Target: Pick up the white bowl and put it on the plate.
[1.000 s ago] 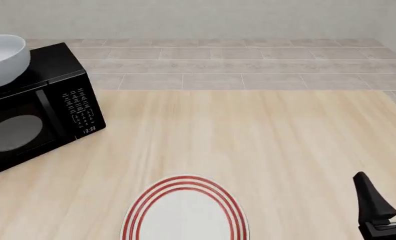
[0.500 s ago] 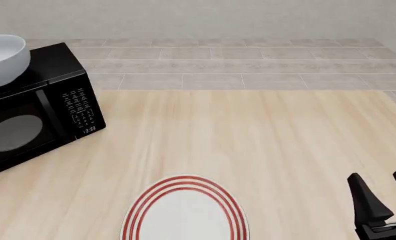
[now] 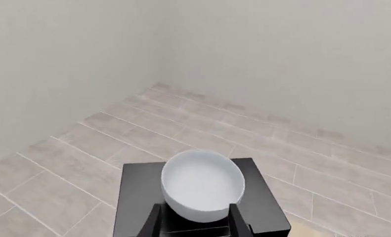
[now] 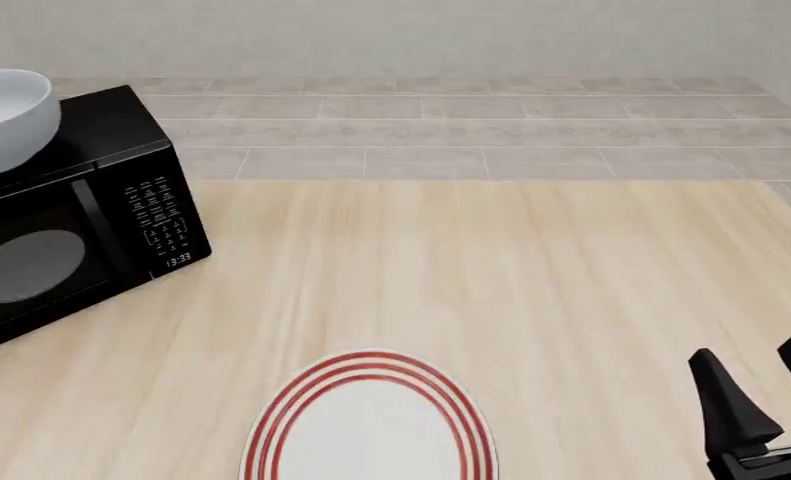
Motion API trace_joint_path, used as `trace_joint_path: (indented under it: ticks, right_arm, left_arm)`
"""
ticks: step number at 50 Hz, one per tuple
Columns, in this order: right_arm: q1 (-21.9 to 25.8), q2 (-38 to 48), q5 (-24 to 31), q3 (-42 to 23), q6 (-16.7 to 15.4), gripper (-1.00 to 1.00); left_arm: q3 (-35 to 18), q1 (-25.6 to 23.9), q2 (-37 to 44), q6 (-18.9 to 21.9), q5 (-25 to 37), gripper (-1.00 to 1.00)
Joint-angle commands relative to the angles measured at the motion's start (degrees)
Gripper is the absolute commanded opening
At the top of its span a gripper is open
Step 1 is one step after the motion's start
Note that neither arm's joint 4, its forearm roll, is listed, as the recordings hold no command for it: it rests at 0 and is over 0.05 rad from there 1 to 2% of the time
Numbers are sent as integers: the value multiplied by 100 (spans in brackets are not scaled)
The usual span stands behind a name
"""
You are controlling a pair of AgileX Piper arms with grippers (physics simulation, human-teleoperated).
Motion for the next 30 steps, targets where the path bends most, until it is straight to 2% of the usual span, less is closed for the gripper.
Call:
trace_joint_path:
  ticks: [1,7,9,12,16,18,30]
  right_arm:
    - [14,47,-32,-3,-17,100]
    - [1,53,-66,1,-25,100]
    - [36,62,-67,2,-12,100]
    - [40,58,-69,2,-32,100]
    - [69,177,-184,2,-39,100]
    - [93,161,-188,1,-47,100]
    - [82,173,-221,0,-94,100]
  left_arm:
    - [-572,217,778,-219,207,100]
    - [-911,270,1130,-301,376,100]
    - [-950,429,1174,-185,333,100]
    - [-1034,338,1405,-287,404,100]
    - [-1203,247,1740,-46,425,100]
    - [-1322,250,1935,-192,468,100]
    - [-1851,274,2520,-305,755,100]
